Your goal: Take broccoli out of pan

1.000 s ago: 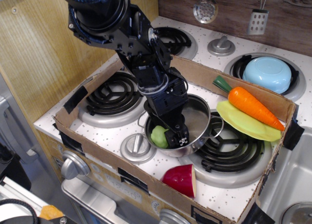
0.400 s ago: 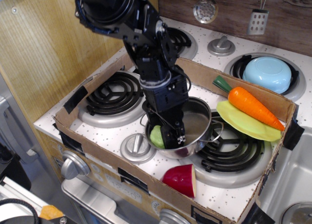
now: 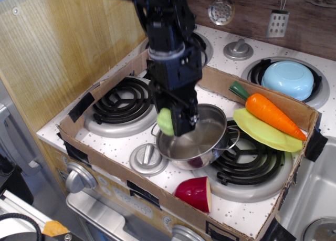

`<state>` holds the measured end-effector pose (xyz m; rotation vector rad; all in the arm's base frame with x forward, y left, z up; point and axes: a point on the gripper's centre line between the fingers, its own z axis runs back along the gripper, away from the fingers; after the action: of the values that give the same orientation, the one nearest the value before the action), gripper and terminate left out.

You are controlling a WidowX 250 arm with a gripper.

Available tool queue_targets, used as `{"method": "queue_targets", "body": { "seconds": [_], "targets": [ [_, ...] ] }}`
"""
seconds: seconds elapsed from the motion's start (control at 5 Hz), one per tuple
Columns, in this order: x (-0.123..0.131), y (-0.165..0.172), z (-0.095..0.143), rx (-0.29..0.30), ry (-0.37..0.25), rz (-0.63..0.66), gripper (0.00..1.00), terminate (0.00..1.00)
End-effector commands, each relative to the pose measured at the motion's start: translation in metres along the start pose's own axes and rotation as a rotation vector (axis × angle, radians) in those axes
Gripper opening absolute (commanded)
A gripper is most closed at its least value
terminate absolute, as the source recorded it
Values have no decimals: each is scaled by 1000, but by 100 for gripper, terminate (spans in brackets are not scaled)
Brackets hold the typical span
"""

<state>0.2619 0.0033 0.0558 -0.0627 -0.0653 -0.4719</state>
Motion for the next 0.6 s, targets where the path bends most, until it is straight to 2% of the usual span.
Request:
{"method": "queue_targets", "body": {
  "seconds": [0.0, 0.2, 0.4],
  "targets": [
    [-14, 62, 43, 123, -26, -4, 0, 0],
    [-18, 110, 37, 123, -44, -76, 0, 0],
    [-17, 133, 28, 151, -74, -117, 0, 0]
  ]
}}
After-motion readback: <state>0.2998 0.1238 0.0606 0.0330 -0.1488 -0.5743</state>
